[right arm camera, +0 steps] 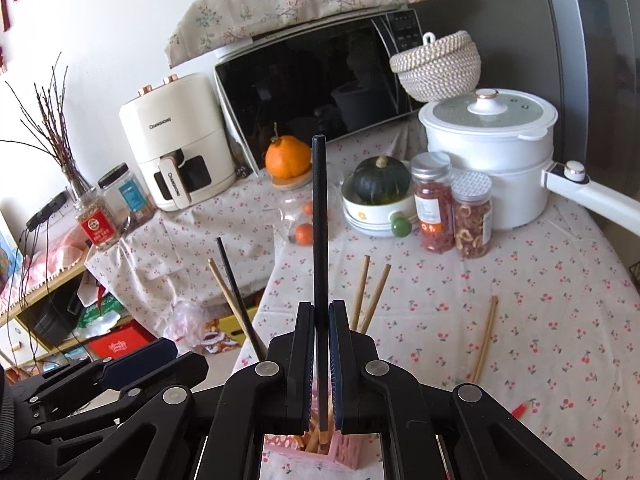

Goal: Organize utensils
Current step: 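Lift both held chopsticks over the pink basket and open both tools, then grasp the red plastic spoon by its handle with the right tool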

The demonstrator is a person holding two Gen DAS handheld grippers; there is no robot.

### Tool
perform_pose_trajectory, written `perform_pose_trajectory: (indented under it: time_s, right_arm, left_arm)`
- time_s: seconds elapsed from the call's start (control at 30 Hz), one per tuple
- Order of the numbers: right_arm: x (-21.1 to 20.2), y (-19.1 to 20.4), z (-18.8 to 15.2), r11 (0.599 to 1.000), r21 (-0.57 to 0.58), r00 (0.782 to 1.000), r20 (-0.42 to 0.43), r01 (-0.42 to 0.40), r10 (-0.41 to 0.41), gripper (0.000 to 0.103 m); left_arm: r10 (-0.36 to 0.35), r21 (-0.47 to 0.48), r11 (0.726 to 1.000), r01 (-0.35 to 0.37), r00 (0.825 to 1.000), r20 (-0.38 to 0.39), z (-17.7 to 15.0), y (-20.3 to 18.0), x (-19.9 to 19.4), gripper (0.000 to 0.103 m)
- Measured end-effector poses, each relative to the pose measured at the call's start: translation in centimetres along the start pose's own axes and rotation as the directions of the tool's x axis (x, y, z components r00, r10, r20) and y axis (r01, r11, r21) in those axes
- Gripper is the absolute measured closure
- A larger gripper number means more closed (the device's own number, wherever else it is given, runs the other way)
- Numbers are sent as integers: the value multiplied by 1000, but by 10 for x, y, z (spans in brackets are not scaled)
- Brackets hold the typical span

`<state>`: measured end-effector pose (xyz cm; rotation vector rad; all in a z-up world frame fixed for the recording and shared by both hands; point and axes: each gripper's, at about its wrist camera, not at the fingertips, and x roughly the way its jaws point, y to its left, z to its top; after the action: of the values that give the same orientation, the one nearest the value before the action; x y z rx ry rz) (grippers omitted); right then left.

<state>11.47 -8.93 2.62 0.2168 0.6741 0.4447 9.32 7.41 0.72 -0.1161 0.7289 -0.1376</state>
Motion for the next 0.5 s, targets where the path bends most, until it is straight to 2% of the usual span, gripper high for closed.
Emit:
perform_pose_trajectory:
  time_s: [0.13, 0.2, 0.27, 0.4, 0.47, 0.5]
  right_arm:
    - [6, -7, -2, 999, 27, 999, -15, -32, 33, 94]
    - [2, -11, -1, 999, 38, 999, -12, -32, 33, 89]
    - [-6, -17, 2, 998, 50, 1000, 6, -27, 27, 70]
    - [-25, -32, 4, 998, 61, 999, 39, 3, -6, 47]
    - [-32, -42, 3, 998, 63, 998, 48, 30, -33, 31]
    - [-35, -48, 1, 997, 65, 997, 50, 48, -51, 29]
  left_arm:
    - [-2, -3, 1000, 2, 999, -38, -7, 3, 4, 55]
    - [-8, 1, 1000, 8, 998, -58, -10, 3, 6, 52]
    - [-18, 9, 1000, 18, 997, -77, -14, 1, 6, 45]
    - [-36, 20, 999, 39, 994, -103, -23, -1, 5, 35]
    - [-42, 26, 999, 46, 992, -115, -28, -3, 4, 30]
    - [-45, 30, 998, 49, 992, -122, -31, -4, 3, 28]
